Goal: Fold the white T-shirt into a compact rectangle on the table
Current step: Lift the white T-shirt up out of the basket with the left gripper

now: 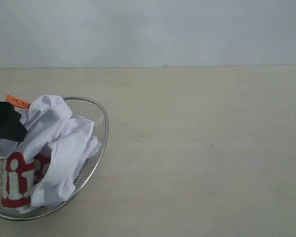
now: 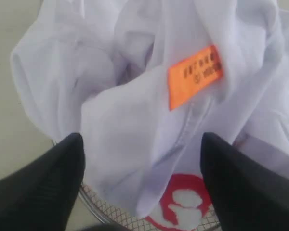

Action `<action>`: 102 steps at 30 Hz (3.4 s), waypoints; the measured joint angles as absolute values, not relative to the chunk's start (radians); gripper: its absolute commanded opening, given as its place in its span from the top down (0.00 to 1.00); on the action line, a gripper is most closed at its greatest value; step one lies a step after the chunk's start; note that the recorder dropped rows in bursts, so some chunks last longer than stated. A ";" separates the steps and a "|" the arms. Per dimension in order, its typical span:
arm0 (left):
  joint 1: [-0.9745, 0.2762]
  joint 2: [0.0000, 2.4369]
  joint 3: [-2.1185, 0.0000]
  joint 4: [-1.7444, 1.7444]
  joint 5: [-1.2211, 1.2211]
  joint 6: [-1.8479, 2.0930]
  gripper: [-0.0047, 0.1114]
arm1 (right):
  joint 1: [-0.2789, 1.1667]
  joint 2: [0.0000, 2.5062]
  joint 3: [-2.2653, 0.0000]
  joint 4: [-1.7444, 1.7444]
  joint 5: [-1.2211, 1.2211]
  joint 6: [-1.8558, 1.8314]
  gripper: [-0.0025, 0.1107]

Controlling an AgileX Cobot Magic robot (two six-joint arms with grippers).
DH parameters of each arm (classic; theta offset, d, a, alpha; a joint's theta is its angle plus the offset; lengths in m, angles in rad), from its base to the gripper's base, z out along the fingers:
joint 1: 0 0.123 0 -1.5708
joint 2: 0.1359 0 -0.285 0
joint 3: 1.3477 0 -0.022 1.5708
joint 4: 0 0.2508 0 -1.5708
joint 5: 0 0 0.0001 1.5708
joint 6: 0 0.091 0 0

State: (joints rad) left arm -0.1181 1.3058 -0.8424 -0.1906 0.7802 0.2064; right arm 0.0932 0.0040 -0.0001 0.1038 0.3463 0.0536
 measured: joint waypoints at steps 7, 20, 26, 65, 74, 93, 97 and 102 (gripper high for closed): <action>-0.118 1.371 -0.842 -0.201 0.746 0.228 0.53 | 0.093 0.004 0.000 0.104 0.346 0.054 0.98; -0.118 1.264 -0.866 -0.316 0.697 0.341 0.92 | 0.093 0.004 0.000 0.104 0.352 0.054 0.98; -0.118 1.103 -0.913 -0.393 0.697 0.419 0.92 | 0.093 0.004 0.000 0.104 0.352 0.054 0.98; -0.118 0.963 -1.423 -1.168 0.933 0.666 0.92 | 0.093 0.004 0.000 0.104 0.352 0.054 0.98; -0.118 1.031 -1.581 -1.369 1.012 0.665 0.92 | 0.093 0.004 0.000 0.104 0.352 0.054 0.98; -0.279 1.232 -1.584 -1.423 1.011 0.692 0.92 | 0.093 0.004 0.000 0.104 0.352 0.054 0.98; -0.284 1.287 -1.584 -1.421 1.005 0.717 0.92 | 0.093 0.004 0.000 0.104 0.352 0.054 0.98; -0.289 1.342 -1.584 -1.420 1.002 0.745 0.92 | 0.093 0.004 0.000 0.104 0.352 0.054 0.98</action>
State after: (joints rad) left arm -0.2889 1.3416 -1.5845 -1.4196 1.0023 0.7452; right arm 0.0932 0.0040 -0.0001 0.1038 0.3521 0.0536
